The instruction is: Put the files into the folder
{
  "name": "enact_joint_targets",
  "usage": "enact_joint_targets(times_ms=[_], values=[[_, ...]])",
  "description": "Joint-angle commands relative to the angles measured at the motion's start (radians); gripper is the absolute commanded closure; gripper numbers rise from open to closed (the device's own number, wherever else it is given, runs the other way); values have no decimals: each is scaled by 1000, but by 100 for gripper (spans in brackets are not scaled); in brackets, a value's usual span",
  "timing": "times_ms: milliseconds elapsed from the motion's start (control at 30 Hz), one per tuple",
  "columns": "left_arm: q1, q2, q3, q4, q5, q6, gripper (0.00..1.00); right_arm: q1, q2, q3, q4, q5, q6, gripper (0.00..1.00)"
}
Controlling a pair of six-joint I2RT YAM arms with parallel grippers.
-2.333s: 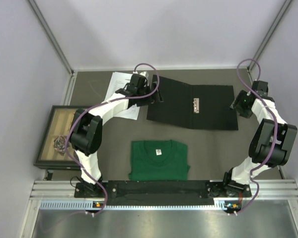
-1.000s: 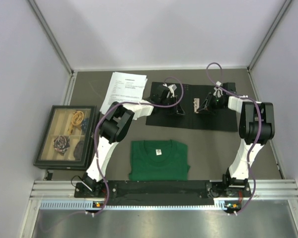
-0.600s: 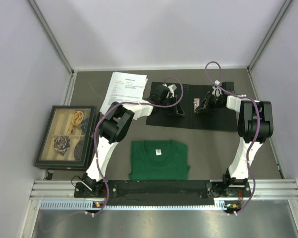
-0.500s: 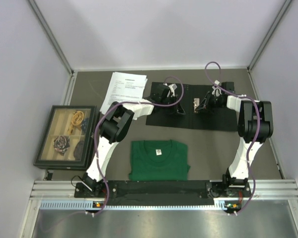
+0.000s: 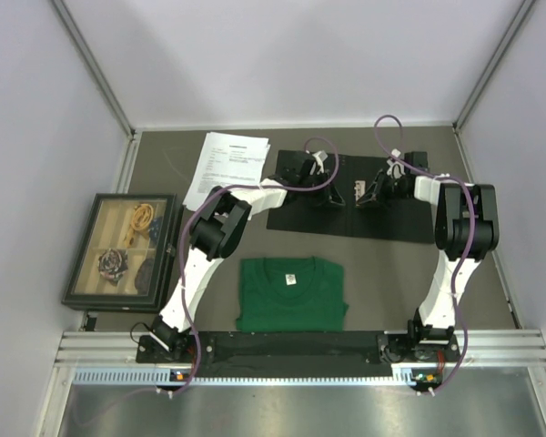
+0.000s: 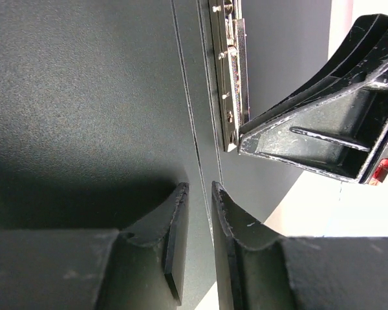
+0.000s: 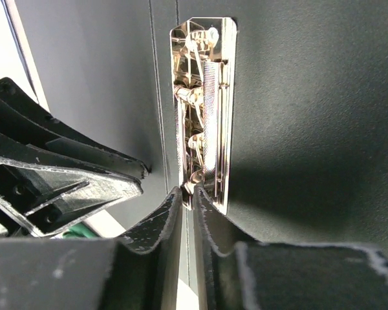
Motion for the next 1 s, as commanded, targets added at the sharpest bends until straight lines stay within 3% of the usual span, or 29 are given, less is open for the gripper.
enact_joint_targets(times_ms=[0,67,200,333,500,633,833,967], values=[[-1,23,13,3,-7,-14,75,10,11,25,13,-1,-22,93],[-1,19,2,1,-21,-14,76,10,14,35,-7,11,-26,100],[5,12,-15,-39,-46,-16,84,18,14,61,-89,95,-71,100],[19,2,-48,-30,-49,-25,86,23,26,64,-154,194,-85,100],[2,-12,31,-42,-17,15,80,30,2,32,-123,166,-58,100],[-1,-46,36,-45,-30,2,79,88,8,10,-44,42,16,100],[1,-55,24,-53,-57,21,79,142,17,24,-39,48,34,100],[1,-28,-1,-65,-64,15,82,142,17,44,-121,132,-2,100]])
